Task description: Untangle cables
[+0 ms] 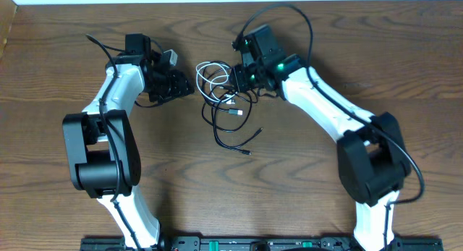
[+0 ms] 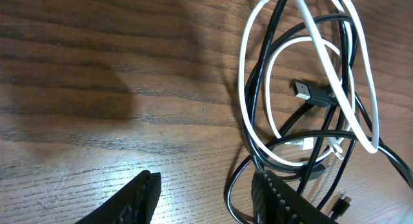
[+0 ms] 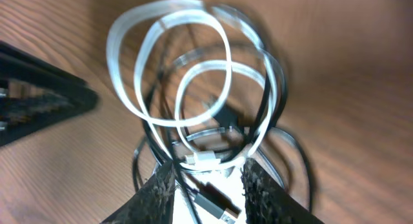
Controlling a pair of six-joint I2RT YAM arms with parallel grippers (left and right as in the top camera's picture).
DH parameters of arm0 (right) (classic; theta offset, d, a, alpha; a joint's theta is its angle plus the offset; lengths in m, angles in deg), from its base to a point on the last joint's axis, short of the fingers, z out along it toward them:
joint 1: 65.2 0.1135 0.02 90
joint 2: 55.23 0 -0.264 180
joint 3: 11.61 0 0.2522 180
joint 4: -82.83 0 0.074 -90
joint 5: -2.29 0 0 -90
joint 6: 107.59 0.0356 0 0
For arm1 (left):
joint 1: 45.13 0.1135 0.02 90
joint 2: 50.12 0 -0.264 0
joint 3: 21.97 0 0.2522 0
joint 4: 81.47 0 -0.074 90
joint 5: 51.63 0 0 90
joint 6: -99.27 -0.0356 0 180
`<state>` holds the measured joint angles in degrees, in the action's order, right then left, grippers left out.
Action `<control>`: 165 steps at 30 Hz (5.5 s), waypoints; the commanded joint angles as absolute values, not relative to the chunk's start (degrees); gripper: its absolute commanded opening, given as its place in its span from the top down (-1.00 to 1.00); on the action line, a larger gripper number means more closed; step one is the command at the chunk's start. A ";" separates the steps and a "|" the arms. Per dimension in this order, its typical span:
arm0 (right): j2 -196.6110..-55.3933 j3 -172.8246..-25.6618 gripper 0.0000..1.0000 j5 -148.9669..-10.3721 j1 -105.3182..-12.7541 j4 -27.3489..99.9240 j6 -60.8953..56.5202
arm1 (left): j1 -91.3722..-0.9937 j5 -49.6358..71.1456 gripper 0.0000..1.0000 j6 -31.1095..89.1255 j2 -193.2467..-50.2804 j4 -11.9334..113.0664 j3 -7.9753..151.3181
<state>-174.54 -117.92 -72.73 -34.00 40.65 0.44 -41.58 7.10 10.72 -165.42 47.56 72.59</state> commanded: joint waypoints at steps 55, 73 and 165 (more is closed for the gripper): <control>-182.47 -118.25 0.98 -69.34 -31.86 53.92 28.63 | -41.60 4.31 0.01 10.66 -165.20 48.24 72.37; -181.44 -118.27 0.92 -68.36 -28.60 57.85 14.40 | -41.63 1.92 0.00 10.62 -164.85 48.24 72.37; -176.31 -118.25 0.27 -44.69 -37.34 39.97 0.87 | -44.97 -20.70 0.85 -7.64 -161.34 47.30 71.82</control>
